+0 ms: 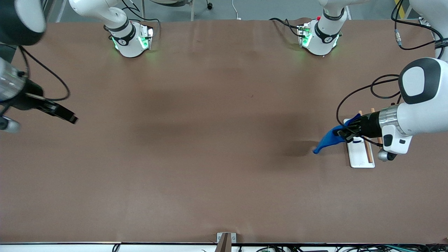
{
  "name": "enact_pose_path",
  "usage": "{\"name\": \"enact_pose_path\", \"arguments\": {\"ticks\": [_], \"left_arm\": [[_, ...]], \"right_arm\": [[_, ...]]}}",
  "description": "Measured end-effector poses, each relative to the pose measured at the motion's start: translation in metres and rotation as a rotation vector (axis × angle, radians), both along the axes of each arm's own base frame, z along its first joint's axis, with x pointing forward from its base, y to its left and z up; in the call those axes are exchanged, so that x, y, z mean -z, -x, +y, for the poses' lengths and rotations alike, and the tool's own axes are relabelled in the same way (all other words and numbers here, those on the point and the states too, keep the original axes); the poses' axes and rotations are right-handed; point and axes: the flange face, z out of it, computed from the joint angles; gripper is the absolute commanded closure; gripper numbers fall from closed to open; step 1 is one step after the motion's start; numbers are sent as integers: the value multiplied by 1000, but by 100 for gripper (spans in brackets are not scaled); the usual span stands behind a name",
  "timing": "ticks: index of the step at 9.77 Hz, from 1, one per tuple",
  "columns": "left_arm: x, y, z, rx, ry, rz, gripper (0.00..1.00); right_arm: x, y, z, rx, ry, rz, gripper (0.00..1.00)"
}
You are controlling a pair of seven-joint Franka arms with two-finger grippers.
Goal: Right arm passes towel to left arm to hang
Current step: 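Open the right gripper and withdraw while the left gripper carries the towel, then move the towel with the left gripper over the wooden dowels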
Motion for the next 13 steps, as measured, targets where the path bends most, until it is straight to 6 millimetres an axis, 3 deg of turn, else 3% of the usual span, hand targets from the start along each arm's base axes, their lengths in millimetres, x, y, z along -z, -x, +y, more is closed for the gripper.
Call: {"name": "enact_pose_path", "arguments": {"ticks": [3, 5, 8, 13], "left_arm": [[18, 18, 66, -102, -79, 156, 99], [36, 29, 112, -142, -82, 215, 99], [56, 28, 184, -50, -125, 185, 99], [49, -13, 209, 151, -220, 42, 98]], "right_arm": [[-16, 18, -71, -12, -24, 22, 0], [-33, 28, -97, -21, -36, 18, 0], [-31, 26, -85, -72, 5, 35, 0], [-42, 43, -104, -118, 39, 33, 0]]}}
